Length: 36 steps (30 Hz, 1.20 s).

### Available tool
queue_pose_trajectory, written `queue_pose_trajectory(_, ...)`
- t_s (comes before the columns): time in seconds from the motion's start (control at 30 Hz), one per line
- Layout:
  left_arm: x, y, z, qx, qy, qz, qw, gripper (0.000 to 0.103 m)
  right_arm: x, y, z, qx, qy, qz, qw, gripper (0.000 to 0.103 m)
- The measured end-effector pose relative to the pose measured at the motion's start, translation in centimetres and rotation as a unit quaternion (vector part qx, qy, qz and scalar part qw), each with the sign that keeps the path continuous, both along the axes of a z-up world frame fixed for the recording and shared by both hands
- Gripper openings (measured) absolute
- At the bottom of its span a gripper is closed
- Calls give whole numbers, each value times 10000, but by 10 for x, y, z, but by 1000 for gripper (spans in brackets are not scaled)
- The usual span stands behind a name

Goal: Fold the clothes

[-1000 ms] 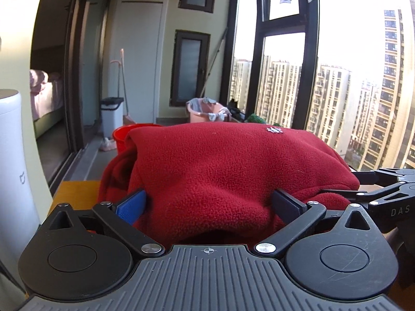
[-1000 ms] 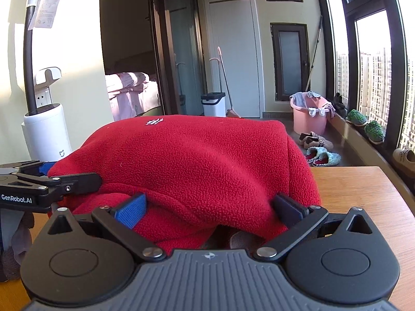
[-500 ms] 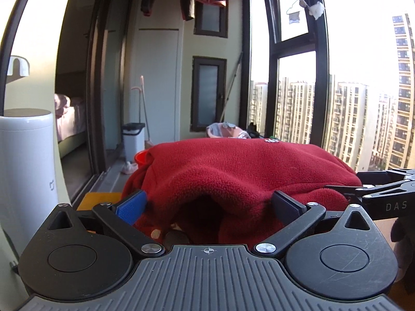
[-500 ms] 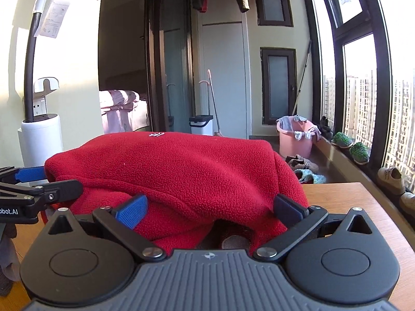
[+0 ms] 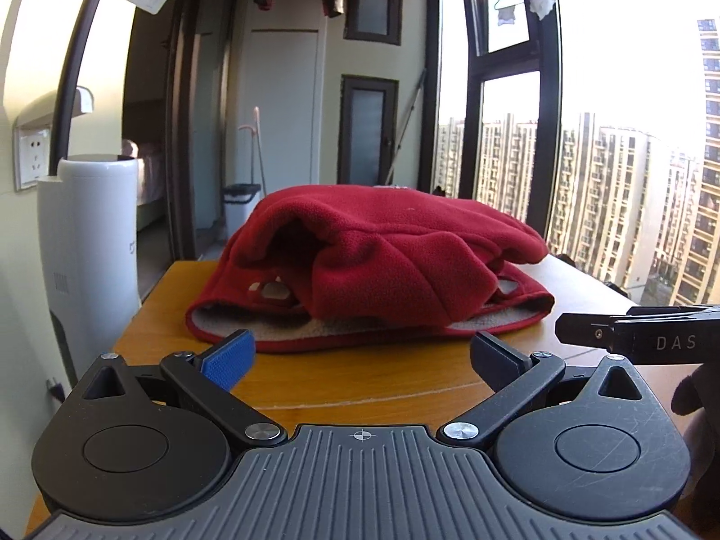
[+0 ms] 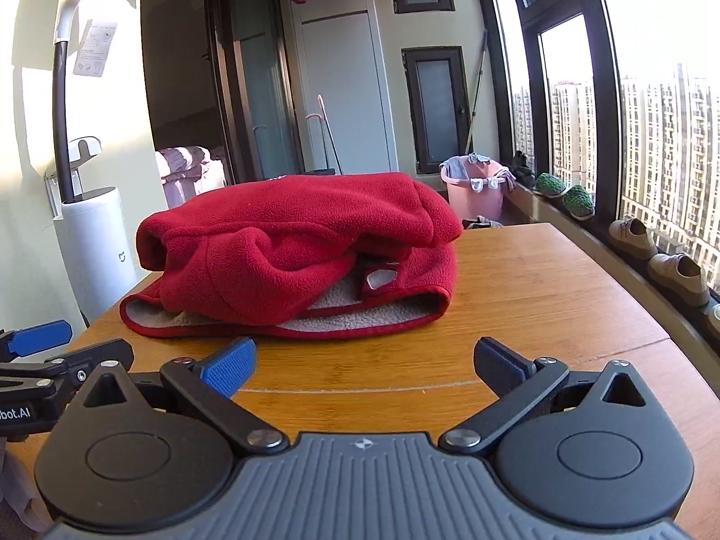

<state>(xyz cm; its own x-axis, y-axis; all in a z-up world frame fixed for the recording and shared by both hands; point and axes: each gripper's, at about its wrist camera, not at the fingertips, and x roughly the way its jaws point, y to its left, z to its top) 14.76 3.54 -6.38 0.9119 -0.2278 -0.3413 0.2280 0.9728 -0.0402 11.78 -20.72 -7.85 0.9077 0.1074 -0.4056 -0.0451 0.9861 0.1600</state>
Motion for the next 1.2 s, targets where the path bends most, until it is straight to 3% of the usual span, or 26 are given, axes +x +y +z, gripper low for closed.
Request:
queue_pose_trajectory(0.2, -24, -9, 1, 163, -120, 297, 9994, 103, -41, 2, 0, -136, -593, -302, 9977, 103)
queue_pose_trajectory(0.33, -30, -8, 0, 98, 10, 418, 9991, 103, -42, 5, 1, -213, -223, -215, 9993, 103)
queue_pose_trajectory(0.7, -36, -11, 0, 197, 30, 481, 9986, 103, -55, 9, 3, -334, -546, -212, 9977, 103)
queue_pose_trajectory(1.03, -39, -9, 0, 123, 49, 540, 9985, 103, -50, 12, 1, -425, -275, -148, 9986, 103)
queue_pose_trajectory(1.2, -42, -7, 1, 43, -24, 538, 9985, 103, -53, 11, 1, -382, -347, -190, 9985, 103)
